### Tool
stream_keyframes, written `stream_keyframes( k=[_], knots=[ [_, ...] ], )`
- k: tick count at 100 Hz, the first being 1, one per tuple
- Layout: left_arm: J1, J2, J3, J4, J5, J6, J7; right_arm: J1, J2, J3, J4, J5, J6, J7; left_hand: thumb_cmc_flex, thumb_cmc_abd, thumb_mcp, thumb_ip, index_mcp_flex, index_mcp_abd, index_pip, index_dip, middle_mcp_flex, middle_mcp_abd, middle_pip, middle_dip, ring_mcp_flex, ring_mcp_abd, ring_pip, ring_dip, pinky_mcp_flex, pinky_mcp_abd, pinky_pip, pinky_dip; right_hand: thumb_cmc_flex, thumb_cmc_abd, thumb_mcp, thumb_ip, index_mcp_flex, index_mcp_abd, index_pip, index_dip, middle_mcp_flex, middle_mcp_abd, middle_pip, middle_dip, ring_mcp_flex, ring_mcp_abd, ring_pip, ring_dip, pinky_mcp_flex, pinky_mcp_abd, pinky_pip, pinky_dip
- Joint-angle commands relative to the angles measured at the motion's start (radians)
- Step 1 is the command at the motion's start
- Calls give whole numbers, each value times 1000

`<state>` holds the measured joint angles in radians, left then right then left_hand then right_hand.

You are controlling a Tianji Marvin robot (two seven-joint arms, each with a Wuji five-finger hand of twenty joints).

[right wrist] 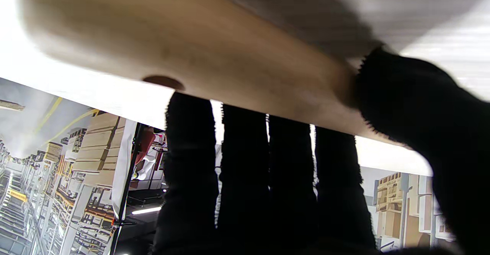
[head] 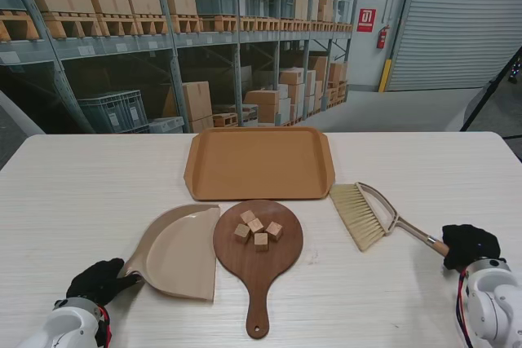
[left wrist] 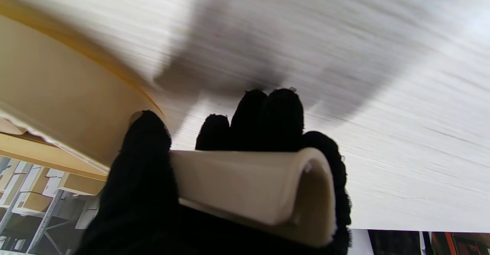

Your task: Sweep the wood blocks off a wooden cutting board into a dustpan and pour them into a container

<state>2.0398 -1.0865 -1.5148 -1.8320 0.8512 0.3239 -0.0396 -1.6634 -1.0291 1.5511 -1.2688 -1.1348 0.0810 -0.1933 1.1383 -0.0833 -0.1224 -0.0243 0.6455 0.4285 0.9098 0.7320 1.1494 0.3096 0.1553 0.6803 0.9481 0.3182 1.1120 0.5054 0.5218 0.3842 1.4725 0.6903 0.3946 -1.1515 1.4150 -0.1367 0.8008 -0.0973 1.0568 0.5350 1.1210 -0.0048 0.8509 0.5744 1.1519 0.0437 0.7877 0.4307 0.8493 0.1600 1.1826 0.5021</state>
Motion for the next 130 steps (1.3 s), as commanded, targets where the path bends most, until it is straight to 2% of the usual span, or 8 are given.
stream_keyframes(
  k=[1,26,42,60,85,89,110,130],
  knots=[
    [11,-4,1,-1,-2,6,-19,-12,-4,-15,38,-1,4,20,107,151,101,2,88,-38,55,2,73,-327,1092,-15,106,-194,10,-4,-6,-36,-16,-3,152,-11,155,-19,92,-118,79,-3,81,-26,4,-5,70,12,17,-14,48,-5,65,21],
    [12,-4,1,-1,-3,7,-19,1,-5,-32,58,7,6,-1,107,152,101,2,89,-38,54,1,74,-327,1091,-15,105,-193,8,-4,-7,-36,-17,-3,243,-12,155,73,208,-186,115,17,195,-66,20,16,158,4,74,-13,139,-4,131,24],
    [12,-4,1,-1,-3,8,-18,3,-9,-32,56,29,8,-4,107,151,101,2,89,-38,54,1,74,-327,1091,-15,105,-193,8,-4,-7,-36,-18,-4,288,-30,155,212,248,-193,143,141,208,-86,91,82,156,0,172,-6,153,5,164,21],
    [13,-5,0,-1,-3,8,-16,-2,-13,-28,37,44,17,19,107,152,101,2,89,-38,54,1,73,-326,1089,-16,105,-193,7,-4,-7,-36,-18,-4,347,-62,155,368,316,-183,151,294,221,-90,165,126,152,8,268,-10,129,55,248,-154],
    [13,-5,-1,0,-4,8,-15,-6,-15,-30,4,52,40,59,106,151,101,2,89,-39,54,0,73,-326,1089,-16,105,-193,7,-3,-7,-36,-18,-4,409,26,155,497,413,-179,147,419,265,-82,191,156,151,21,350,-4,118,115,346,-229],
    [14,-5,-2,0,-4,7,-14,-8,-16,-30,-3,52,47,63,107,151,102,2,89,-39,54,0,73,-326,1089,-16,105,-193,7,-3,-7,-36,-18,-4,417,56,155,505,429,-181,126,469,271,-80,188,163,150,19,361,-11,117,123,369,-261],
    [15,-6,-4,0,-3,8,-11,-20,-23,-23,-43,58,81,62,107,151,102,2,87,-40,49,-2,73,-326,1089,-16,105,-193,7,-3,-8,-36,-18,-4,451,181,155,488,446,-189,122,483,284,-76,176,164,152,33,373,-15,118,141,397,-291],
    [16,-6,-6,1,-3,5,-8,-40,-30,-6,-88,58,101,54,106,152,101,2,88,-40,47,-4,73,-326,1088,-16,105,-193,7,-3,-8,-36,-19,-4,482,135,155,458,464,-201,112,474,310,-74,146,156,153,39,419,-13,159,142,440,-325]
  ],
)
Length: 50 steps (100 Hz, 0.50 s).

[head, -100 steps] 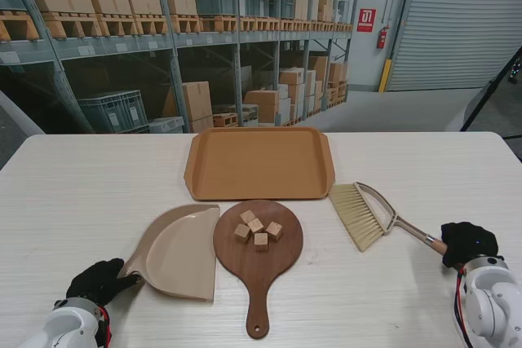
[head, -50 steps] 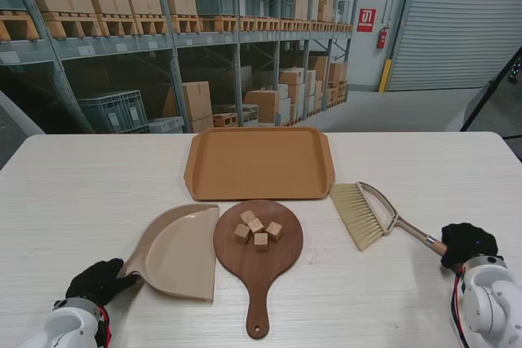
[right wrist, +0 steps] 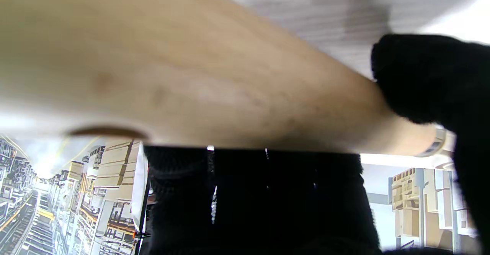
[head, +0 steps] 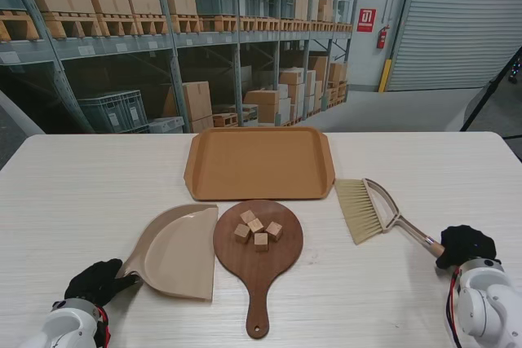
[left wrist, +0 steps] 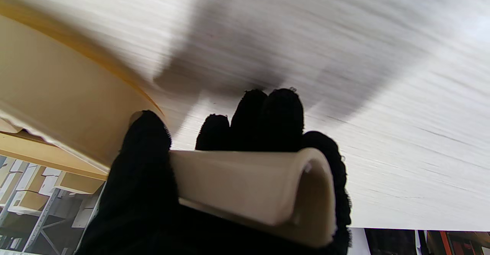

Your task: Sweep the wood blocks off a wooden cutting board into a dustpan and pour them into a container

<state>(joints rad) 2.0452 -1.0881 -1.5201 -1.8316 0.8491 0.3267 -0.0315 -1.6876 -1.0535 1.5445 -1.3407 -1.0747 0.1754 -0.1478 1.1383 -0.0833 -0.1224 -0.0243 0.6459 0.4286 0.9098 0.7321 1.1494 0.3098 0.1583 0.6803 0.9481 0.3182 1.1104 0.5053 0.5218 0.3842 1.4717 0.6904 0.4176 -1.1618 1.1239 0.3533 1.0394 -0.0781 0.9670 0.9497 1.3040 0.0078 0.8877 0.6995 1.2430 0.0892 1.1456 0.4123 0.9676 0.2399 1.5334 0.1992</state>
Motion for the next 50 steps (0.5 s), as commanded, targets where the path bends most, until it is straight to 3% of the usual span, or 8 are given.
stream_keyframes(
  k=[1,18,50],
  knots=[
    [11,-5,-1,1,-1,2,-16,-16,-5,2,-18,-1,7,9,106,152,101,2,88,-40,47,-4,73,-326,1085,-16,105,-193,8,-3,-8,-36,-18,-4,458,144,446,-32,226,-221,202,59,130,-86,110,32,65,-9,65,7,44,62,92,-21],
    [10,-5,-1,2,-3,0,-14,-27,-14,12,-45,25,17,1,105,152,101,2,89,-42,46,-6,73,-326,1085,-16,105,-193,8,-3,-8,-36,-18,-4,451,143,446,28,229,-214,215,67,139,-75,129,53,61,-27,165,24,74,42,147,-10],
    [12,-6,-3,3,-5,-1,-6,-47,-24,27,-97,66,43,17,104,154,101,2,89,-44,41,-9,73,-326,1085,-16,105,-194,8,-3,-8,-36,-19,-4,468,119,446,86,268,-210,223,89,146,-61,178,80,58,-37,288,52,131,11,222,4]
  ],
)
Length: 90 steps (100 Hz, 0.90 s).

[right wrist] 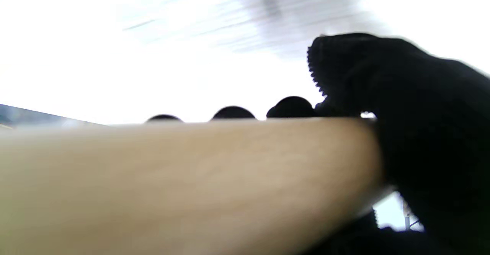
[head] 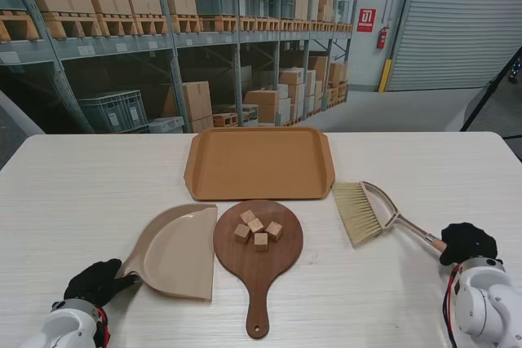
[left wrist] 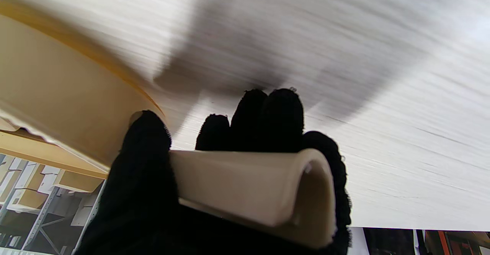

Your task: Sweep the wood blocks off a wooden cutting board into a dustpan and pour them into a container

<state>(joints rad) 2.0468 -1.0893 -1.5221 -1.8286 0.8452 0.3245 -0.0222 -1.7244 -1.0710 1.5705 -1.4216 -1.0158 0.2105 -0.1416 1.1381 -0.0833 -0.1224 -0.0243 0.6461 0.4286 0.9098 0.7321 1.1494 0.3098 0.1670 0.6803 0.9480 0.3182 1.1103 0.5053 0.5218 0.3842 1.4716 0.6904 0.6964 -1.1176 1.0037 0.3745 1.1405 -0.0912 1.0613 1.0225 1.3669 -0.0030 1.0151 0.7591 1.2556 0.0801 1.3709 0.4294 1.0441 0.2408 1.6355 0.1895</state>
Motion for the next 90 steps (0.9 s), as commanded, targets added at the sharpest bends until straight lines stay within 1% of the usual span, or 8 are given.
stream_keyframes(
  k=[1,21,43,61,80,90],
  knots=[
    [11,-5,-1,0,-1,1,-15,-11,-7,1,-18,9,9,11,105,154,101,2,88,-44,41,-9,73,-326,1077,-16,105,-194,8,-3,-8,-36,-19,-4,190,74,566,66,167,-197,128,16,83,-50,51,21,45,-28,65,36,56,9,121,14],
    [12,-6,-2,0,-2,1,-12,-18,-19,4,-38,50,41,-11,105,154,102,2,88,-45,39,-12,72,-326,1076,-16,104,-192,6,-3,-9,-37,-20,-5,192,67,566,80,170,-192,123,23,82,-41,59,17,42,-27,94,40,66,2,141,16],
    [13,-7,-4,0,-5,0,-8,-20,-41,7,-54,120,83,-76,105,154,101,2,88,-44,39,-13,72,-325,1075,-16,104,-192,5,-3,-12,-36,-23,-6,197,86,566,73,169,-178,123,31,81,-32,59,13,42,-15,93,28,56,13,143,10],
    [14,-8,-6,0,-6,0,-4,-27,-53,16,-74,152,88,-109,105,154,101,2,89,-43,39,-14,72,-325,1075,-16,104,-192,5,-3,-15,-35,-24,-6,199,89,566,77,173,-178,126,35,81,-30,64,17,42,-14,98,28,52,15,150,9],
    [15,-8,-8,0,-8,-1,-2,-34,-64,21,-97,190,94,-135,106,154,101,2,88,-43,39,-15,70,-323,1073,-17,102,-188,4,-2,-15,-34,-24,-5,199,81,566,93,174,-176,130,41,82,-29,72,19,41,-14,108,31,58,14,158,5],
    [15,-8,-8,0,-9,-1,-2,-41,-71,24,-124,207,106,-143,107,154,102,2,88,-43,39,-15,70,-323,1073,-16,102,-188,4,-2,-16,-34,-24,-5,199,82,566,95,174,-175,130,42,81,-27,73,18,41,-10,109,29,58,14,159,2]
  ],
)
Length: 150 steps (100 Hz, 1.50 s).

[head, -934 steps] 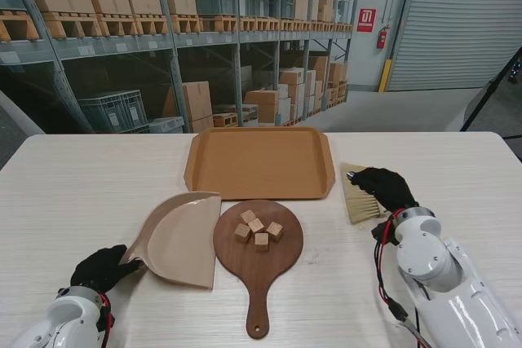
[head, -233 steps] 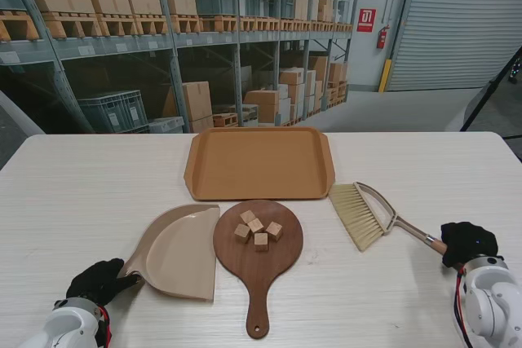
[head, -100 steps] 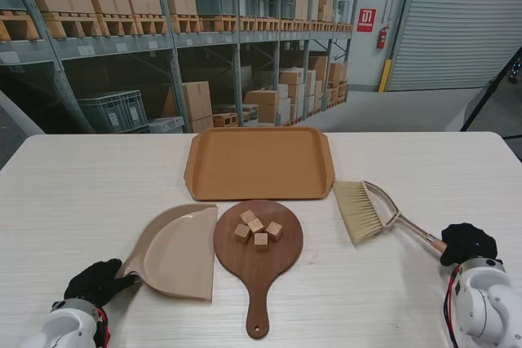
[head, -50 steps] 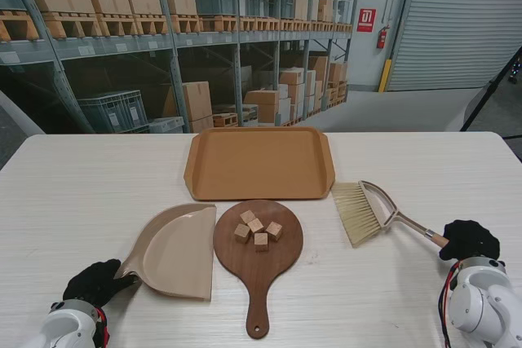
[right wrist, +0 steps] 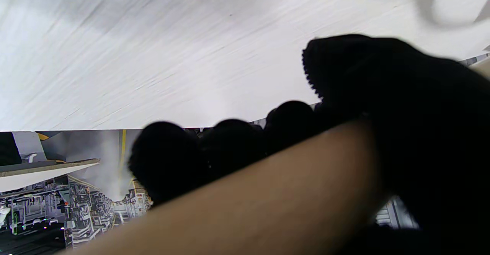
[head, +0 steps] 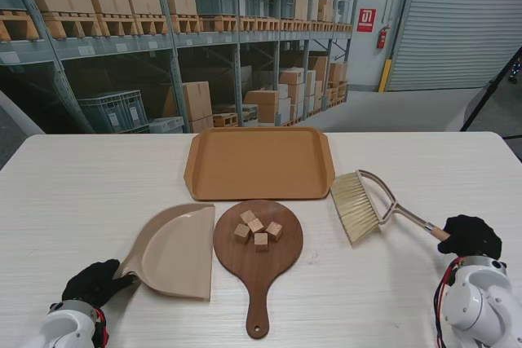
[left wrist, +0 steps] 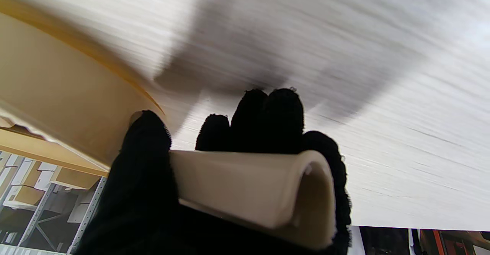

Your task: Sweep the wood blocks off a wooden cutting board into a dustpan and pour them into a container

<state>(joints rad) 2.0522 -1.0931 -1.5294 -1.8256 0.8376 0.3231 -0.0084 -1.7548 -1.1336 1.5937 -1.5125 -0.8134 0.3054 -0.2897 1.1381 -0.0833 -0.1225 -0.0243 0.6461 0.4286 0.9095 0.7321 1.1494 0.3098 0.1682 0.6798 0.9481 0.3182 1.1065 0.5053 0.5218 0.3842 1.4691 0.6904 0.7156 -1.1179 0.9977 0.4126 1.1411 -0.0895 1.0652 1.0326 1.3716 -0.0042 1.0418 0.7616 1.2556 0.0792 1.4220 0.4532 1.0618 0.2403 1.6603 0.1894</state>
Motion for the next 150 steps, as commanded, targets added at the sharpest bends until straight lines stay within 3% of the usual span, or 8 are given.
stream_keyframes(
  k=[1,40,96,150],
  knots=[
    [9,-5,-1,-3,-2,1,-16,-11,-9,1,-35,7,12,4,106,154,102,2,88,-43,39,-15,70,-323,1072,-16,102,-187,7,-2,-16,-34,-22,-5,180,83,572,57,174,-177,126,32,77,-26,47,15,41,-9,58,5,40,15,135,2],
    [8,-5,-3,-3,-4,-1,-16,-43,-29,23,-121,68,12,-35,107,153,101,2,88,-42,38,-16,71,-320,1071,-16,102,-187,7,-1,-17,-33,-22,-3,184,109,572,39,171,-167,120,32,76,-14,36,11,42,3,49,-5,26,30,132,-3],
    [13,0,2,-17,42,-5,-28,-52,-12,-27,-122,52,-52,25,106,146,102,3,92,-44,36,-19,73,-320,1069,-17,103,-188,5,0,-15,-32,-21,-2,183,110,572,40,170,-164,118,33,76,-13,34,12,42,3,48,-9,24,34,132,-9],
    [12,4,13,-23,69,-20,-34,-26,1,-104,-109,56,-51,88,104,141,103,3,95,-48,34,-26,73,-320,1069,-17,102,-188,2,-1,-15,-32,-21,-2,182,105,572,44,173,-165,113,34,76,-12,34,13,41,1,48,-10,28,35,135,-16]
  ],
)
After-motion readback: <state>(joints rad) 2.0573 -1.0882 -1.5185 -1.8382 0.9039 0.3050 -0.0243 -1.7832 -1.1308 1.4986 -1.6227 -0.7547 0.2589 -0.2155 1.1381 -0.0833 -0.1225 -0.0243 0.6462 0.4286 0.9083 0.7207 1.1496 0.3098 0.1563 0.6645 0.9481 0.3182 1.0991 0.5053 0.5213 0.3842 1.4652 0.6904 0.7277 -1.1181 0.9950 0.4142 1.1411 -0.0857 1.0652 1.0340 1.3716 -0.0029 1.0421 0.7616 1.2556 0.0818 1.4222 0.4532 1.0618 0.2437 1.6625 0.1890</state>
